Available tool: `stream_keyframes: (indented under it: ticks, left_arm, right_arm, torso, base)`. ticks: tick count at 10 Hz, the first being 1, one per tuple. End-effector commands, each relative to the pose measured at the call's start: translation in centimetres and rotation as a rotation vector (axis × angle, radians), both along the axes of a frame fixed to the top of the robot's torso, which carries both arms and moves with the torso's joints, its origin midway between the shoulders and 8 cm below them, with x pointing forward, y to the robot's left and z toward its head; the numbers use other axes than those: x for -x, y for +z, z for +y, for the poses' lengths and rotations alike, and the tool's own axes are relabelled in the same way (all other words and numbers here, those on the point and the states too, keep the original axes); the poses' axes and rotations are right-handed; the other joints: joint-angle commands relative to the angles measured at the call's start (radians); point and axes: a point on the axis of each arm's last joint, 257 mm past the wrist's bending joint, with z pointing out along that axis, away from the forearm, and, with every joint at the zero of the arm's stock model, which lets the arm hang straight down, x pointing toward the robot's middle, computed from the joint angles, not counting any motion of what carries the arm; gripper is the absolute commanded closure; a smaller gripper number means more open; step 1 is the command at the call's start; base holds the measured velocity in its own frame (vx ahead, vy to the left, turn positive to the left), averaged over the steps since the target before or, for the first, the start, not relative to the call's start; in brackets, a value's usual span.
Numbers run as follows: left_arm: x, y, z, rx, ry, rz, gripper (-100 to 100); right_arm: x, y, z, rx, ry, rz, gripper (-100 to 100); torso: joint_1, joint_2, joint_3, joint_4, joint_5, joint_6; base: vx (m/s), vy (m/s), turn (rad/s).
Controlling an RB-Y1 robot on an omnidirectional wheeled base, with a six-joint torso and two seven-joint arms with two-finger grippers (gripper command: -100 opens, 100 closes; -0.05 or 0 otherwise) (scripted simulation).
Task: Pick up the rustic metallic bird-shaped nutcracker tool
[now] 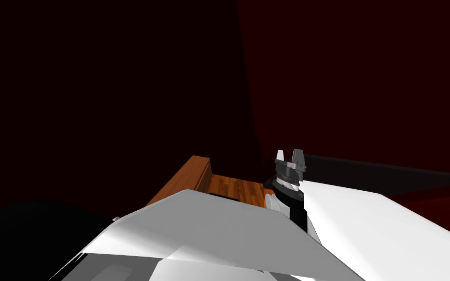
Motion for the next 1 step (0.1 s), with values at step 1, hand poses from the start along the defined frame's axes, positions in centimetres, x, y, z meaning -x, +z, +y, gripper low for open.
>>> stream_keyframes:
  ticks: [1]
  left_arm:
    - [0.0,0.0,0.0,0.0,0.0,0.0,0]
  right_arm:
    - [0.0,0.0,0.0,0.0,0.0,0.0,0]
  torso:
    - [0.0,0.0,0.0,0.0,0.0,0.0]
  base:
    - [0.01,-0.005,-0.006]
